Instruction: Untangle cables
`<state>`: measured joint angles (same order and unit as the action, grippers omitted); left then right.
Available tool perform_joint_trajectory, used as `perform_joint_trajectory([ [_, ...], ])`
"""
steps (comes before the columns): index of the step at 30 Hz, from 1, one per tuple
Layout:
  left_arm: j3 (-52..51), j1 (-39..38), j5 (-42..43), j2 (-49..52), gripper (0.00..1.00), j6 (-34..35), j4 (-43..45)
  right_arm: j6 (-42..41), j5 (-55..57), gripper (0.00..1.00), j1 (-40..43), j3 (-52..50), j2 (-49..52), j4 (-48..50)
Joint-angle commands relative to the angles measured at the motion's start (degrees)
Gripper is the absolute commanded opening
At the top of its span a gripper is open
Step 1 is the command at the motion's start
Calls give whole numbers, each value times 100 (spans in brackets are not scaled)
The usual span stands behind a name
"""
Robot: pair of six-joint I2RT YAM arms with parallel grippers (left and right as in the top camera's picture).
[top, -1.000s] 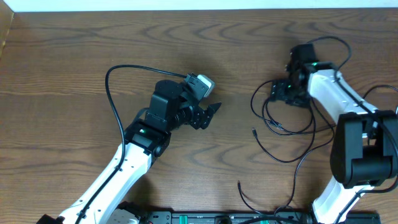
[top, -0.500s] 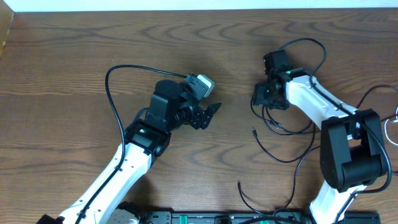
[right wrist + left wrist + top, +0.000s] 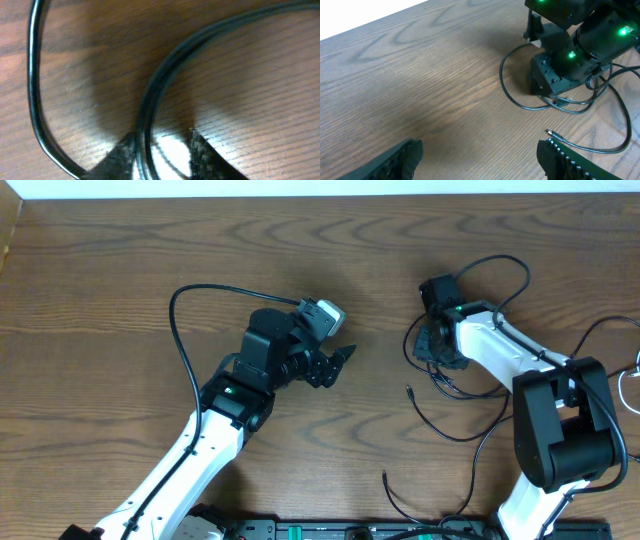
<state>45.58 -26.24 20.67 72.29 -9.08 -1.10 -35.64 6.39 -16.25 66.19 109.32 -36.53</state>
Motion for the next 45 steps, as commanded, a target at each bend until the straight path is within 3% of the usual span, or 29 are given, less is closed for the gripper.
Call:
perform_joint_trajectory([
  [1, 61, 20, -33, 37, 78, -96, 0, -227, 120, 6, -35, -227, 42, 44],
  [2, 61, 20, -33, 37, 78, -96, 0, -227, 118, 1, -35, -225, 42, 66],
  [9, 61, 20, -33, 37, 79, -96, 2, -181, 109, 1, -24, 101, -308, -142],
  [19, 63, 20, -33, 37, 78, -96, 2, 1056, 181, 1, -24, 1633, -2319, -964],
  [27, 61, 20, -35, 37, 78, -96, 0, 1515, 2291, 1, 282, 2455, -3482, -1003],
  [31, 61, 20, -33, 37, 78, -96, -2, 1515, 3453, 1, 861, 2455, -3703, -1043],
  [35, 61, 20, -35, 37, 78, -96, -9, 1517, 3832, 1, 1794, 2455, -3716, -1064],
  [40, 61, 20, -35, 37, 78, -96, -20, 1517, 3364, 1, 3154, 2455, -3665, -1067],
  [45, 61, 20, -33, 37, 78, -94, -20, 1637, 1932, 1, 4380, 2455, -3552, -1108],
])
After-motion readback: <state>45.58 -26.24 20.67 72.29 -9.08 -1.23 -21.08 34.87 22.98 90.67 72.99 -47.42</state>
